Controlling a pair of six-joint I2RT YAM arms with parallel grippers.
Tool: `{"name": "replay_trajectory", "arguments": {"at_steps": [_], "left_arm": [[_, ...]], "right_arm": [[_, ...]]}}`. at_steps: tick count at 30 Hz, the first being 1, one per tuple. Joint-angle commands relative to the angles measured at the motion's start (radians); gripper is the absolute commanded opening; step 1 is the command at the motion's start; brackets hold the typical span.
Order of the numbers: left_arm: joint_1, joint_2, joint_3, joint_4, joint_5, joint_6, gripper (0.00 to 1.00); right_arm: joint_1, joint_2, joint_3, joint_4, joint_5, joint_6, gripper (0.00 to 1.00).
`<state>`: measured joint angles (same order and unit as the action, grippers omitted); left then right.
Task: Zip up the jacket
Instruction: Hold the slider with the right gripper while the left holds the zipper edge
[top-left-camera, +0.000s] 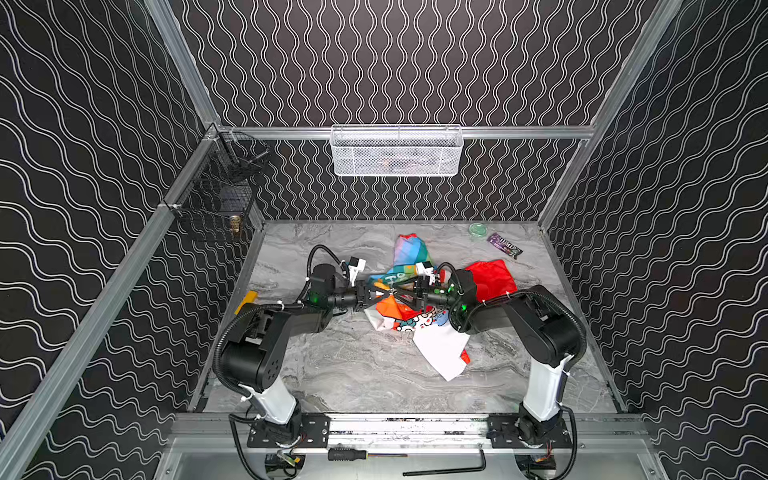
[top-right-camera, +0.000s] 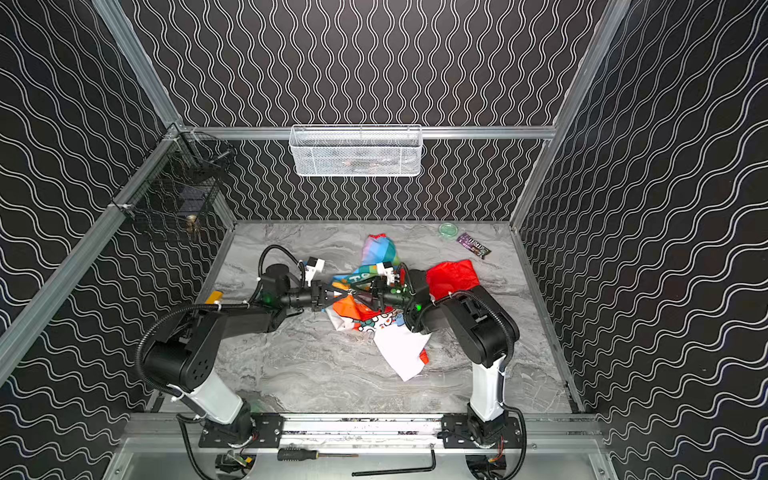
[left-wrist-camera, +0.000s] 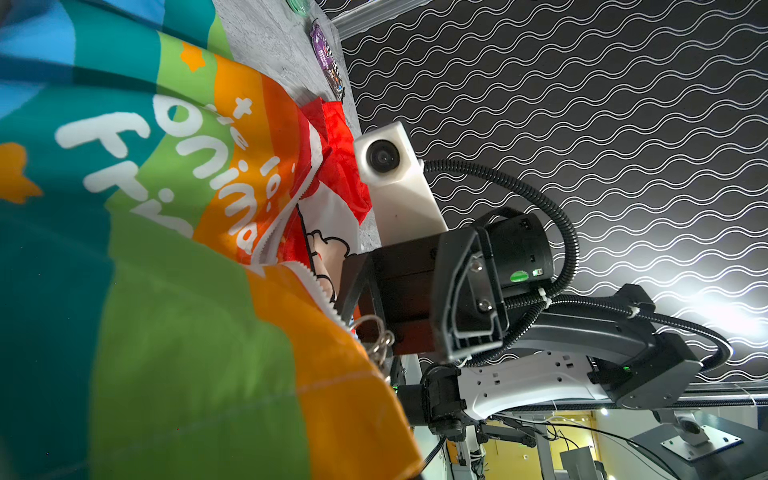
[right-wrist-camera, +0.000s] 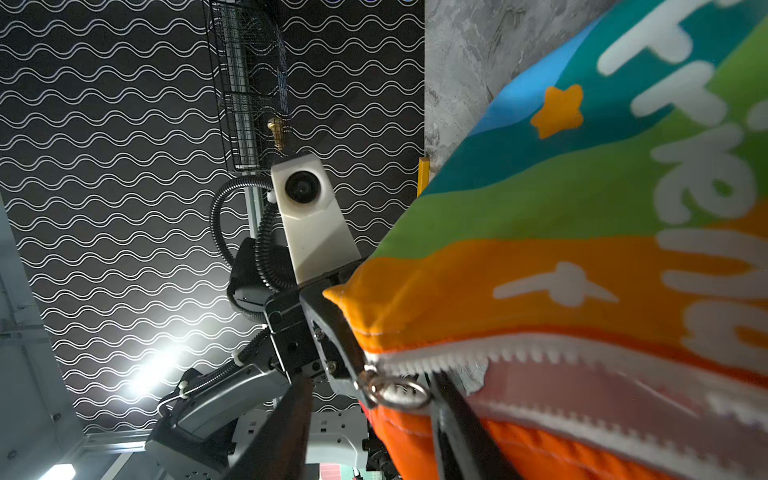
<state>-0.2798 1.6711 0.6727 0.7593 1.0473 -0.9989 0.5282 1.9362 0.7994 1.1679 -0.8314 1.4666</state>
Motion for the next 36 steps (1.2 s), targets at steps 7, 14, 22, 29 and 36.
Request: {"name": "replay_trajectory", "arguments": {"at_steps": [7,14,22,29,36], "left_arm": [[0.000,-0.001,0.000,0.028,0.015,-0.012,0.00],[0.000,-0.002,0.001,0.023,0.015,-0.007,0.00],[-0.001,-0.002,0.008,0.019,0.015,-0.008,0.00],[0.000,0.001,0.008,0.021,0.016,-0.010,0.00],[-0.001,0.005,0.005,0.034,0.020,-0.017,0.00]], "right_arm": [[-0.001,0.007,0.007,0.051,-0.005,0.011,0.26],[-0.002,0.002,0.006,0.046,-0.002,0.007,0.18],[-0.007,-0.001,0.002,0.039,-0.005,0.000,0.11],[-0.007,-0.005,0.018,0.005,-0.010,-0.023,0.21],[-0.006,-0.007,0.039,-0.011,-0.008,-0.028,0.37]]}}
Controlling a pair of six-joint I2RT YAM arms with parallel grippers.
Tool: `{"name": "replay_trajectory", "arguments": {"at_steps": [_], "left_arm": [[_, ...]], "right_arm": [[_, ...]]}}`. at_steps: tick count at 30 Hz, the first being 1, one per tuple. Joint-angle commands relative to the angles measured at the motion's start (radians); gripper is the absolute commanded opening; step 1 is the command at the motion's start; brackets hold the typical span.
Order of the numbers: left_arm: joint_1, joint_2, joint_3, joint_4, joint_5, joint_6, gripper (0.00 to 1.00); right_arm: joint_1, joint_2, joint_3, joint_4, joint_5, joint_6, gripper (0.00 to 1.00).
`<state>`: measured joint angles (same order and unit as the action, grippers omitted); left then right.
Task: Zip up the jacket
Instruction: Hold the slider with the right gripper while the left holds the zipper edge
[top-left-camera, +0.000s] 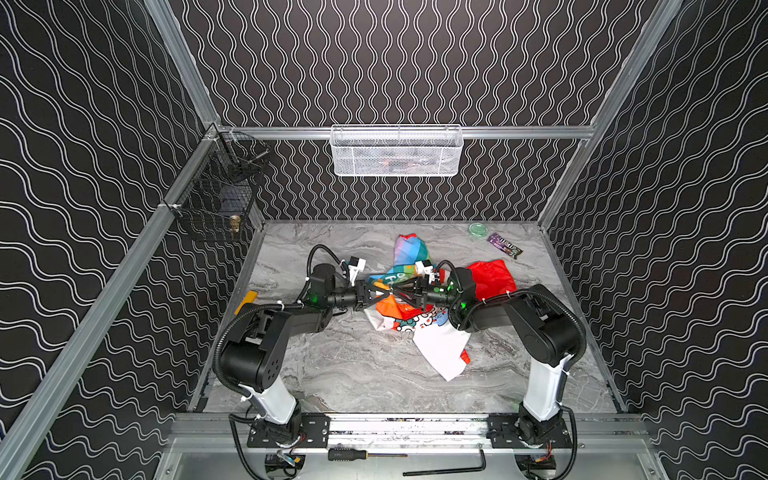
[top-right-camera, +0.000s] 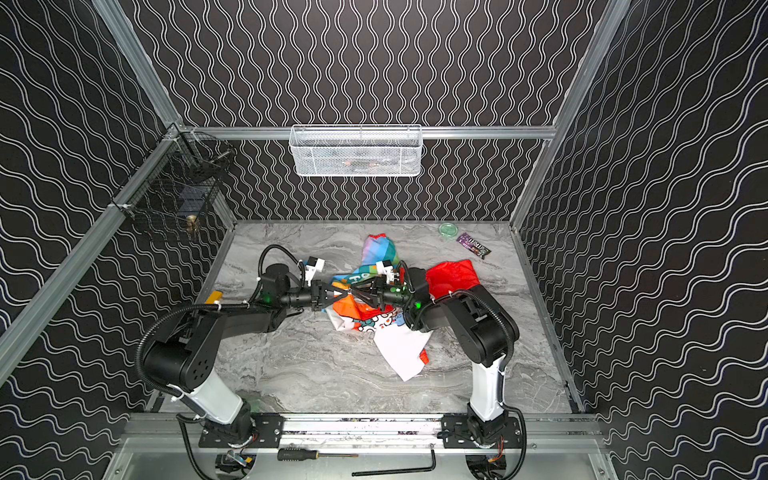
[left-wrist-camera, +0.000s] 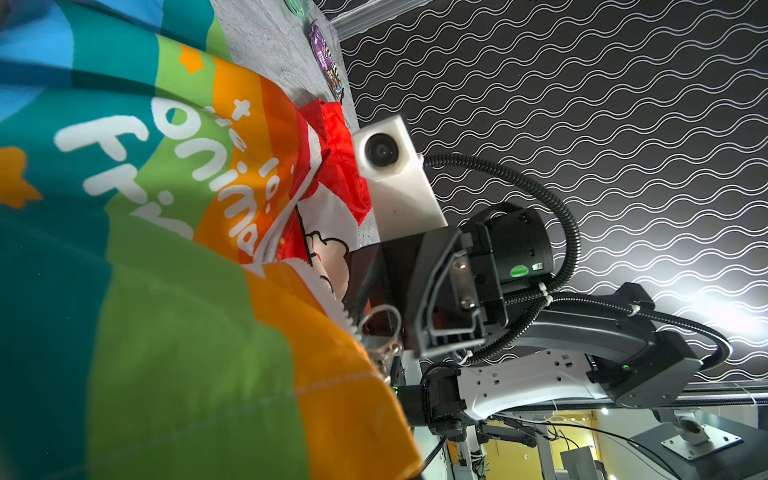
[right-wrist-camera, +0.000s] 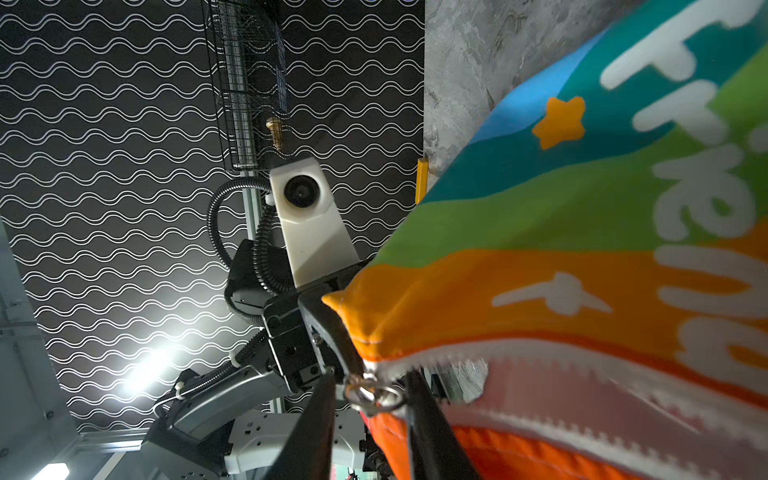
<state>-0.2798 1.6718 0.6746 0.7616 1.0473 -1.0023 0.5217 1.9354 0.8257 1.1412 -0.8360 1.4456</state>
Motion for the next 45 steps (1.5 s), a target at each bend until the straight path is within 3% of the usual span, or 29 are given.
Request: {"name": "replay_trajectory", "arguments": {"at_steps": [1,7,17,25,31,34,39,45], "left_arm": [[0.000,0.002,0.003,0.029,0.022,-0.011,0.00],[0.000,0.003,0.000,0.030,0.022,-0.010,0.00],[0.000,0.002,-0.002,0.032,0.023,-0.012,0.00],[0.000,0.003,-0.005,0.047,0.020,-0.024,0.00],[0.000,0.001,-0.009,0.054,0.017,-0.032,0.00],[0.002,-0.005,-0.009,0.039,0.010,-0.025,0.00],[0.003,-0.012,-0.016,0.051,0.004,-0.036,0.20],[0.008,-0.024,-0.017,0.044,-0.001,-0.042,0.25]], "right_arm": [[0.000,-0.005,0.016,0.014,-0.005,-0.008,0.38],[0.000,-0.006,0.031,-0.009,-0.005,-0.016,0.39],[-0.001,-0.007,0.023,-0.004,-0.002,-0.016,0.22],[-0.002,-0.013,0.005,0.003,0.001,-0.014,0.18],[-0.008,-0.029,-0.009,-0.021,0.007,-0.028,0.00],[-0.008,-0.032,-0.004,-0.083,0.009,-0.063,0.00],[-0.008,-0.068,0.012,-0.183,0.020,-0.127,0.00],[-0.006,-0.079,0.021,-0.215,0.023,-0.151,0.00]]}}
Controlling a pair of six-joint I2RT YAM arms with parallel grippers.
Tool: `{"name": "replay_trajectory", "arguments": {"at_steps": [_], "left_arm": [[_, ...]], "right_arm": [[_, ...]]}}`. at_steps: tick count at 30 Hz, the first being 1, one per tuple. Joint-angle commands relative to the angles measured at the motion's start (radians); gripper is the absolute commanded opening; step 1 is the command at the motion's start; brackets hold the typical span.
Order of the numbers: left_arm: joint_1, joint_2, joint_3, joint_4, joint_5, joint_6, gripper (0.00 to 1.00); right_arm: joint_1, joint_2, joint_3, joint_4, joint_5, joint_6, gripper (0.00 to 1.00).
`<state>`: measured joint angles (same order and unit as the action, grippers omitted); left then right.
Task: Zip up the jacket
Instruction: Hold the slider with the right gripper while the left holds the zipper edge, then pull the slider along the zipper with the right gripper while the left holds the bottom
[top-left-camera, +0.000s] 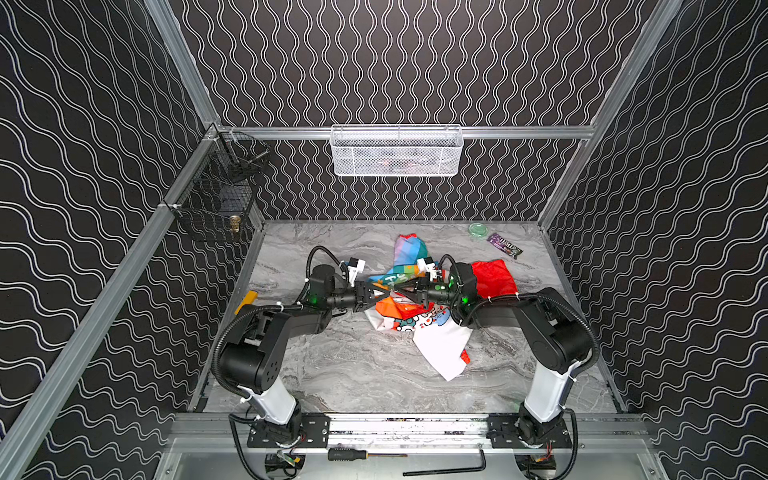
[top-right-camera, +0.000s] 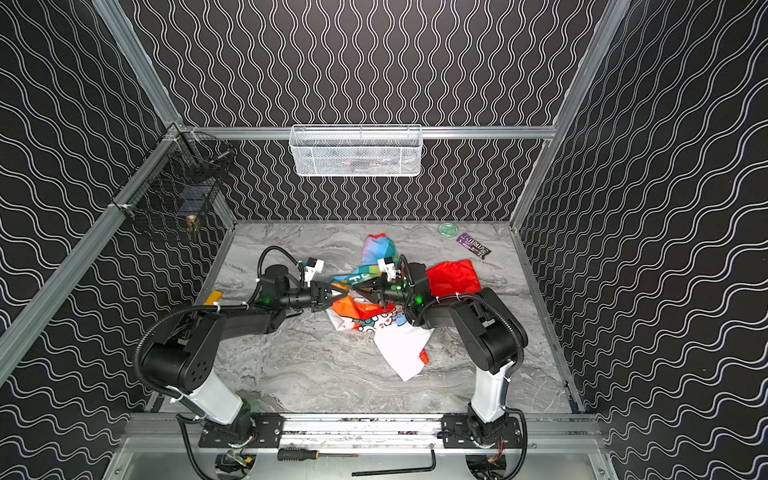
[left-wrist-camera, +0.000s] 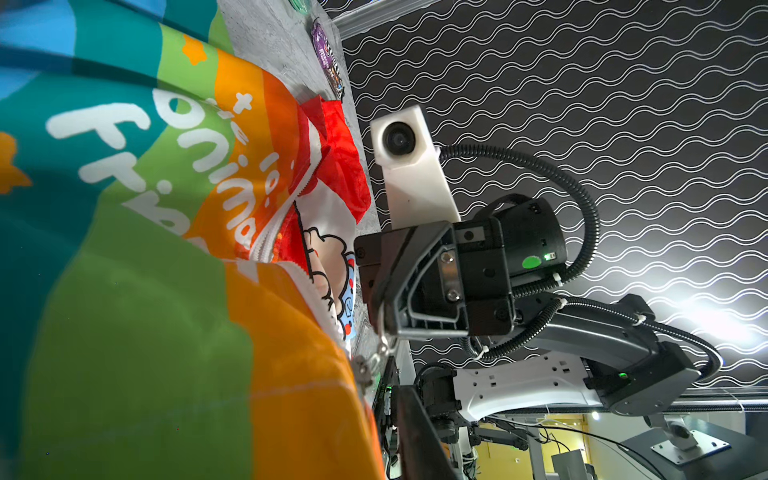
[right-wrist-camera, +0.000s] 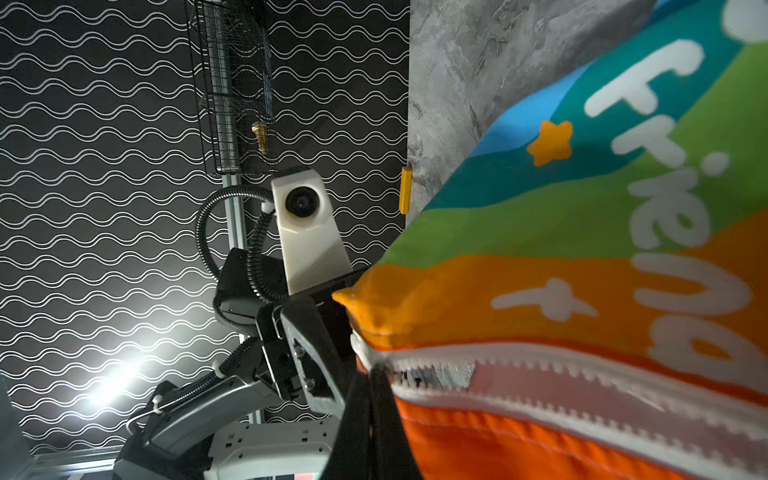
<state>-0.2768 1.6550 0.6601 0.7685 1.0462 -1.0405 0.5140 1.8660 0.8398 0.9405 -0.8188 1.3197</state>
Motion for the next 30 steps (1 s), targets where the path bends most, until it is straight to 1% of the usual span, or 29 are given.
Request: {"name": "replay_trajectory", "arguments": {"at_steps": [1,8,13,16,17,21,24,27,30], "left_arm": [[0.005,-0.009,-0.004,0.041,0.000,-0.005,0.24],[0.029,-0.014,-0.017,0.057,-0.009,-0.027,0.23],[0.040,-0.006,-0.035,0.107,-0.007,-0.060,0.14],[0.041,0.006,-0.041,0.144,-0.001,-0.081,0.02],[0.042,0.010,-0.044,0.158,0.000,-0.089,0.00],[0.042,0.016,-0.050,0.188,0.002,-0.107,0.00],[0.042,0.001,-0.045,0.148,-0.001,-0.082,0.00],[0.043,-0.028,-0.033,0.048,-0.013,-0.019,0.00],[0.042,-0.074,0.004,-0.178,-0.056,0.113,0.00]], "right_arm": [[0.001,-0.009,0.008,-0.016,0.007,-0.025,0.00],[0.001,-0.005,-0.004,0.004,0.007,-0.014,0.00],[0.001,-0.006,-0.005,0.003,0.007,-0.016,0.00],[0.000,-0.008,-0.004,0.000,0.009,-0.018,0.00],[0.001,-0.009,-0.004,-0.003,0.008,-0.020,0.00],[0.000,-0.020,-0.002,-0.048,0.020,-0.047,0.00],[0.000,-0.041,0.004,-0.123,0.037,-0.095,0.00],[0.000,-0.067,0.021,-0.225,0.062,-0.160,0.00],[0.001,-0.092,0.044,-0.333,0.092,-0.231,0.00]]}}
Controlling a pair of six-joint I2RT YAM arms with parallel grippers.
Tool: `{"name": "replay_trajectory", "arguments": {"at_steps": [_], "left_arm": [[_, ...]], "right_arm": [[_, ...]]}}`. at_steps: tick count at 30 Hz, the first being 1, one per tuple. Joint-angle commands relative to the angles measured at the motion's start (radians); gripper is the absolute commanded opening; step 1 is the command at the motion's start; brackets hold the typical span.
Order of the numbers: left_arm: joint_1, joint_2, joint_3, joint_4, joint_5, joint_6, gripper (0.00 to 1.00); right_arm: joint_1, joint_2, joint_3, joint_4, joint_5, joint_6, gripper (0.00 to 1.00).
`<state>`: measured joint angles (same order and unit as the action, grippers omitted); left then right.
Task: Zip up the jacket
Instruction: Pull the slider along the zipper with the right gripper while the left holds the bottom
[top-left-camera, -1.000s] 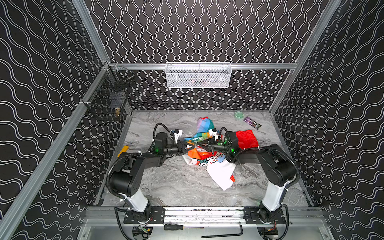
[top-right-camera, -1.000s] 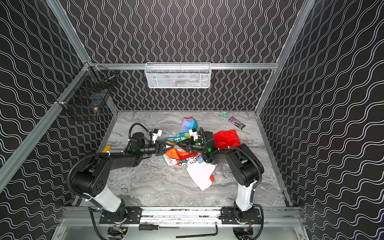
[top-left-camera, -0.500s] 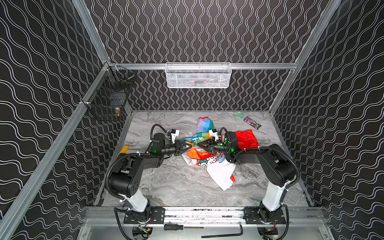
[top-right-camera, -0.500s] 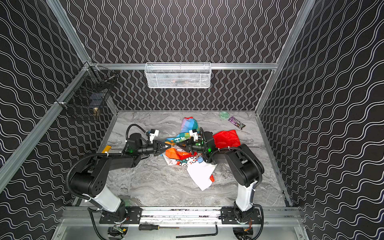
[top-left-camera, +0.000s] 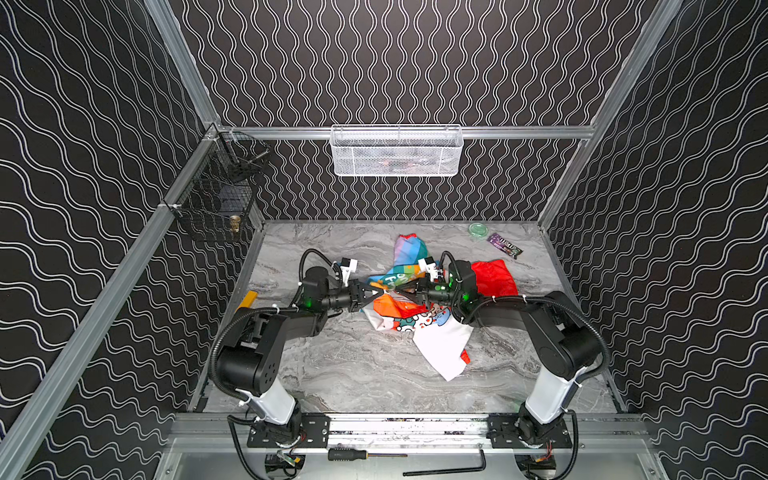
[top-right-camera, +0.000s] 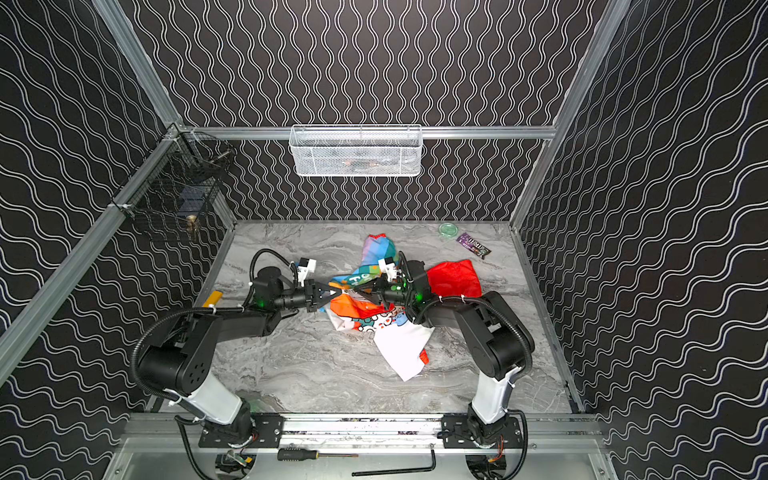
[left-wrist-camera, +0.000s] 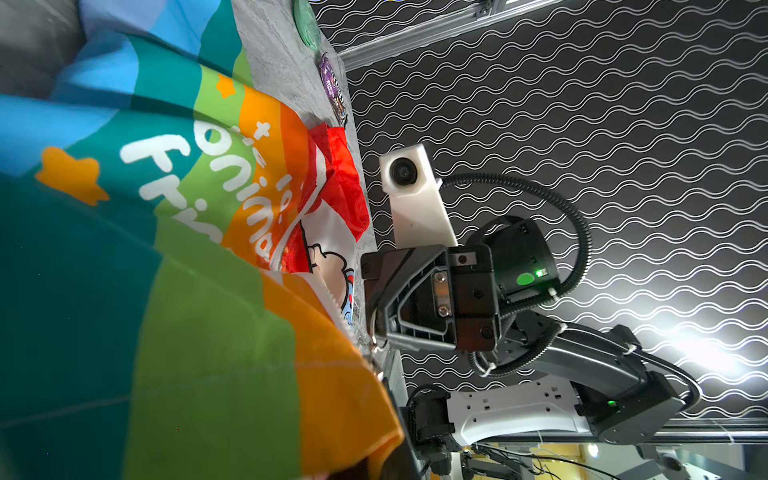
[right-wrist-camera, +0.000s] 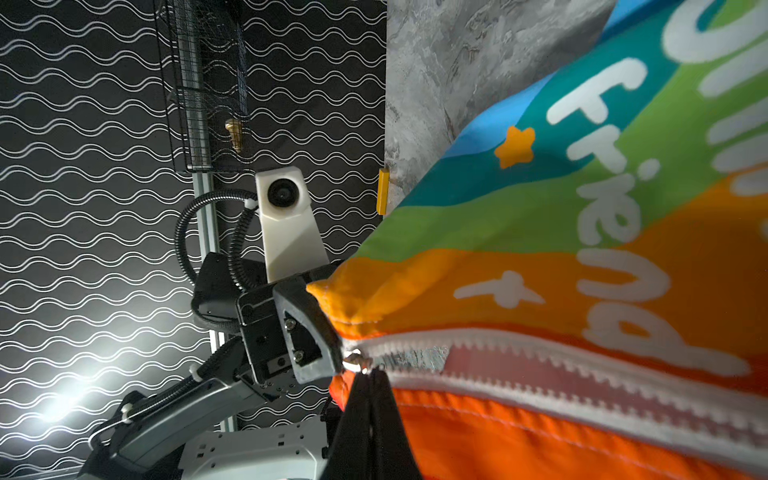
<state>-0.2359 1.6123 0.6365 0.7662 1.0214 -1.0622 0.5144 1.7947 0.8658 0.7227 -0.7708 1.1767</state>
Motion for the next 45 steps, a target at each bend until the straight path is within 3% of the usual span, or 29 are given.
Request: {"name": "replay_trajectory", "arguments": {"at_steps": [1,7,45], "left_arm": [[0.001,-0.050,0.051,-0.294,-0.055,0.211,0.00],[0.001,-0.104,0.115,-0.570,-0.137,0.368,0.00],[0.001,-0.170,0.103,-0.583,-0.198,0.371,0.00]], "right_arm": [[0.000,-0.025,0.027,-0.148,0.052,-0.107,0.00],[0.000,-0.043,0.071,-0.282,0.086,-0.192,0.00],[-0.001,-0.054,0.187,-0.547,0.207,-0.353,0.00]]}}
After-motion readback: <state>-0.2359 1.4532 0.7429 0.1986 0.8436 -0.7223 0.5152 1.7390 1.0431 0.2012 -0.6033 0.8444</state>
